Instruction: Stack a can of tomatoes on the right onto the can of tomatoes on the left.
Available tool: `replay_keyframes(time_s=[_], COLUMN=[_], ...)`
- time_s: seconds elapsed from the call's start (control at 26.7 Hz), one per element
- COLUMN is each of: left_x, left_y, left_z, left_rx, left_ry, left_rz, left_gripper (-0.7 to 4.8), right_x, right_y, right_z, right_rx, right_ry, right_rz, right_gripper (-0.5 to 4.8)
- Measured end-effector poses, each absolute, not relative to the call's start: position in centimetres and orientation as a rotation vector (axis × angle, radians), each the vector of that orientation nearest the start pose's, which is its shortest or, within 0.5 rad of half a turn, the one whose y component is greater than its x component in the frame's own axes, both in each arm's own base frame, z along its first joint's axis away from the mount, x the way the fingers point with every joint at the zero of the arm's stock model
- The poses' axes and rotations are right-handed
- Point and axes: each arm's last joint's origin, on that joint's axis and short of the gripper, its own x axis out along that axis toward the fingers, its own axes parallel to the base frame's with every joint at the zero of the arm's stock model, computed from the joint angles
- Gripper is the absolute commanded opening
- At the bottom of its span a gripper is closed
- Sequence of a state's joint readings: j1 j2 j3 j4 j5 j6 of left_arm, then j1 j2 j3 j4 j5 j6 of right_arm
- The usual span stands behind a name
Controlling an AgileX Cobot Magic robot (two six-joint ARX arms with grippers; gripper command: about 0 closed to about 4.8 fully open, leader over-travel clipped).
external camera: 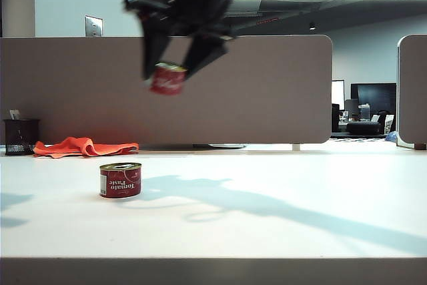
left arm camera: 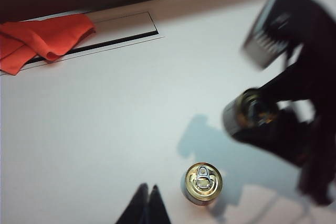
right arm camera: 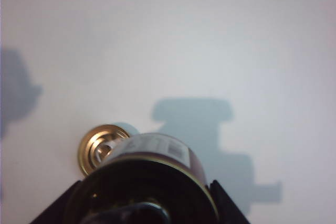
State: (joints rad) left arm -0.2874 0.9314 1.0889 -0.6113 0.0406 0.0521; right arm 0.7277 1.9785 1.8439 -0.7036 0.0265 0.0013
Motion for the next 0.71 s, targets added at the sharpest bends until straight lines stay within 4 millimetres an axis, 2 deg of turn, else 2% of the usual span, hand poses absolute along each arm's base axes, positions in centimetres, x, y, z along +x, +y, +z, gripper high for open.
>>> replay_keyframes(time_s=[0.15,0.26,0.34,0.49,0.71], left_x=[17.4,17.4,17.4,17.3,17.2], left_y=[-5.3,-5.3,-5.3,-5.2,-5.2], left_z=[37.0,37.0,37.0,36.8,36.6], left_rx=[0.107,0.107,0.108,0.11,0.113], left_ry=[0.446,0.447,0.451,0.472,0.494], left_rz=[-0.335,-0.334,-0.334,-0.334,-0.334], left_gripper=[-0.05,-0.05,-0.05,-0.05,-0.05], right_x=[33.0,32.9,33.1,33.3,33.3], right_y=[32.3,33.3,33.8,34.2,34.8], right_z=[28.2,26.5,25.3,24.2,23.7], right_rx=[-0.435,-0.47,-0.484,-0.476,-0.456], right_ry=[0.812,0.847,0.871,0.897,0.881], right_rz=[0.694,0.709,0.714,0.746,0.783], right_gripper=[2.82,2.82,2.82,2.82,2.82])
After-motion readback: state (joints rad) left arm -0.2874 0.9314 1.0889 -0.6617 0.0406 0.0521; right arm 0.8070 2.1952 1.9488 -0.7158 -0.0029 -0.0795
